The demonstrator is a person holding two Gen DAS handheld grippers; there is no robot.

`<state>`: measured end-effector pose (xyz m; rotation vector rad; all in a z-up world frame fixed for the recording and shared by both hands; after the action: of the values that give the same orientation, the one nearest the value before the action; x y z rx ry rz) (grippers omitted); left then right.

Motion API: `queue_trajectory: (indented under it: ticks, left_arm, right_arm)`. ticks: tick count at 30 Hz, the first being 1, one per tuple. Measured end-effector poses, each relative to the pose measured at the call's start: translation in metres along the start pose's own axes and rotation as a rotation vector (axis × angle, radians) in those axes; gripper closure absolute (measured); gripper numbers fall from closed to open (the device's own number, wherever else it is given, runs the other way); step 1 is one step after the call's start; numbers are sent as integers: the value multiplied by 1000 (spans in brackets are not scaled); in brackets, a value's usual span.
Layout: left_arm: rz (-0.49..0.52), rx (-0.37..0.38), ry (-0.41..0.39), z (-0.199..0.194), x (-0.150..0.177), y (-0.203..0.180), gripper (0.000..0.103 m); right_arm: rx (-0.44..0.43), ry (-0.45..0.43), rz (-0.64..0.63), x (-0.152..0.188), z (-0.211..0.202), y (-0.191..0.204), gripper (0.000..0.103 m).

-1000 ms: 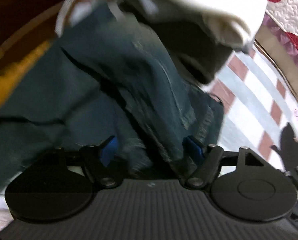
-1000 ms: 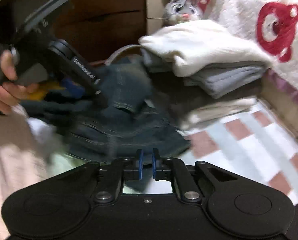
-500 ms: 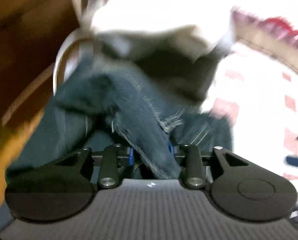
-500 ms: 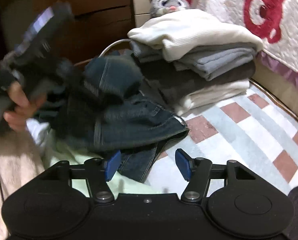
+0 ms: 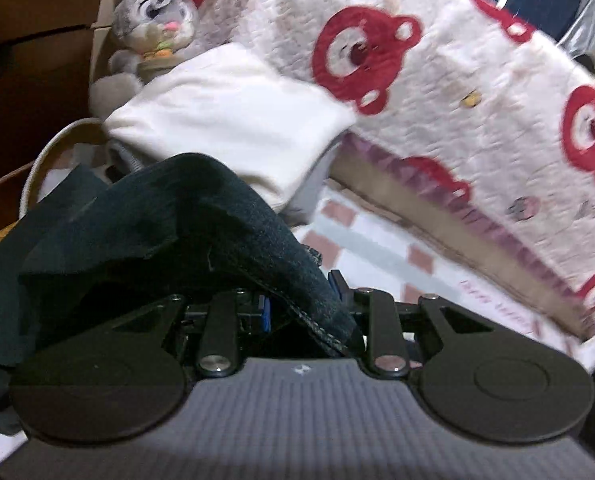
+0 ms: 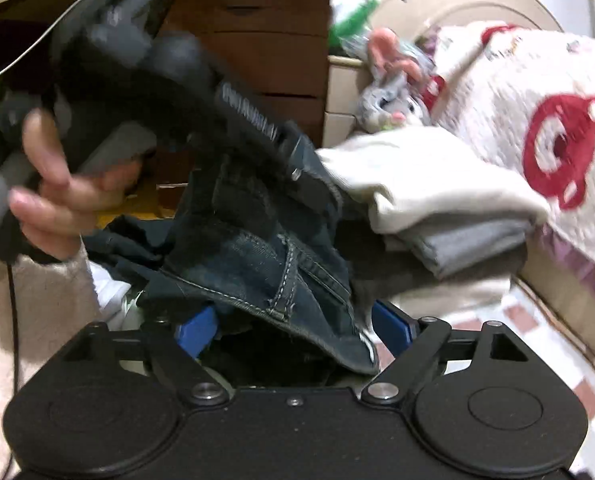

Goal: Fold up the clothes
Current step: 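Grasp the jeans waistband with the right gripper while the left gripper grasps another edge, then lift the jeans with both grippers and shake them out in the air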

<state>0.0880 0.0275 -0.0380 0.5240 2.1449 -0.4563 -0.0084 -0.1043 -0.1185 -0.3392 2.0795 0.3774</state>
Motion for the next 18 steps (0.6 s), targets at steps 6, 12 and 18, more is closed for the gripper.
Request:
queue_trajectory:
  ticks: [6, 12, 18]
  left_arm:
    - [97, 47, -71, -18, -23, -28, 78]
    - [107, 229, -138, -41, -64, -64, 78]
    - [113, 473, -169, -25, -116, -128, 78]
  right_arm:
    - [47, -88, -25, -5, -5, -10, 96]
    - [-66, -183, 327, -38, -79, -61, 96]
    - [47, -315, 422, -64, -178, -88, 96]
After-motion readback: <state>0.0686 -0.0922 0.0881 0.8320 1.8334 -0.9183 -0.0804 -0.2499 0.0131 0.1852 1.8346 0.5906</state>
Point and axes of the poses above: each gripper's, at about its wrist camera, not at the fingertips, and z roughly the way its jaws point, y to its left, x to its underside, the point moved 4 cm from there along z, roughly the way its jaws point, and after that the axes turned 15 degrees about z, right-handed, at the moved point
